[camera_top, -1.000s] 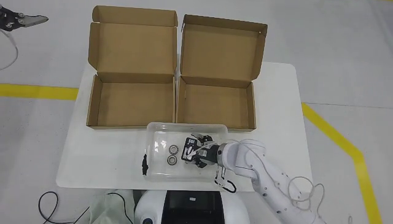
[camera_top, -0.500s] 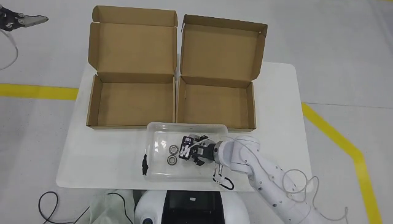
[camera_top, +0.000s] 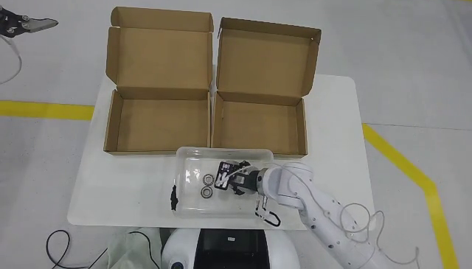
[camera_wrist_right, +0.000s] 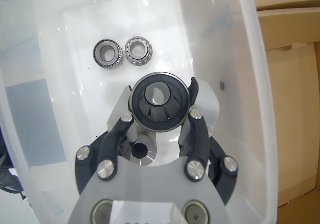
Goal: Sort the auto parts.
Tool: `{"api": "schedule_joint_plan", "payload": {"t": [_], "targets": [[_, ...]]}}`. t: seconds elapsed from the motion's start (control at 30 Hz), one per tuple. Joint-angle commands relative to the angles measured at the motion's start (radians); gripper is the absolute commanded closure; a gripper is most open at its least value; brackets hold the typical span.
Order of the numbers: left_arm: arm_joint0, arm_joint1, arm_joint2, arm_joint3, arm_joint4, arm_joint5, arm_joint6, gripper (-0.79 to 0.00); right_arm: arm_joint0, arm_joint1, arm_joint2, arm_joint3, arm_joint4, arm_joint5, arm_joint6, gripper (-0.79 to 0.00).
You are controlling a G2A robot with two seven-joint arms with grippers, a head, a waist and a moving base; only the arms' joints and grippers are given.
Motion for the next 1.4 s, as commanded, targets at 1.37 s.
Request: {"api": "schedule_joint_plan", "payload": {"t": [1.37], "targets": [[0.000,0.000,0.000,0.000,0.000,0.000,0.000,-0.785,0.065,0.033,0.225,-0.286,0.075,0.044,-0.769,0.000]]}}
